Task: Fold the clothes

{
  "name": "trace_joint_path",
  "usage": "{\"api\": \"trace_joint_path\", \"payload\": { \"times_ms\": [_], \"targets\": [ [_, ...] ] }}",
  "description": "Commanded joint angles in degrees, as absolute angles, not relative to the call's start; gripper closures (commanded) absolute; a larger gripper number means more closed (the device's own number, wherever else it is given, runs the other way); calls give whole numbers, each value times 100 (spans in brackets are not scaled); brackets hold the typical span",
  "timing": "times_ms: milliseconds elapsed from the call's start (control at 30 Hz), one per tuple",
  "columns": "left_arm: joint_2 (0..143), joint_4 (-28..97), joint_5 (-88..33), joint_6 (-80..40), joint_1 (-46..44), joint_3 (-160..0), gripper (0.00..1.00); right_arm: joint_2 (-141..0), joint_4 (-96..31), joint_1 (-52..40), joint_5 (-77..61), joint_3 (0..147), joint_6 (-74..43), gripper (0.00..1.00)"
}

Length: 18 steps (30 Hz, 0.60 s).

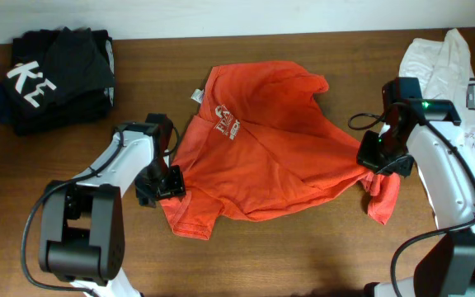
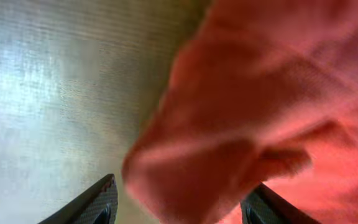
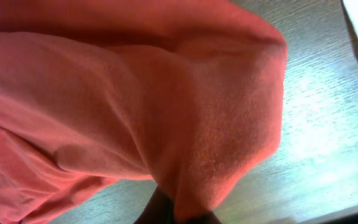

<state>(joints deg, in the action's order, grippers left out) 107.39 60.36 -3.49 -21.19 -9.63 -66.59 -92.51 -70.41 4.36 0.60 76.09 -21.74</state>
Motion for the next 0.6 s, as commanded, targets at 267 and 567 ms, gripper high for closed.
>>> {"api": "trace_joint_path", "payload": {
  "times_ms": [267, 567],
  "targets": [
    [10567, 5765, -78, -2484, -939, -6879, 46, -9144, -7061, 451, 62, 7747, -2141, 96],
    [9988, 6759, 873, -2630, -298, -7505, 50, -9144, -7074, 451, 62, 7747, -2141, 95]
  ]
}}
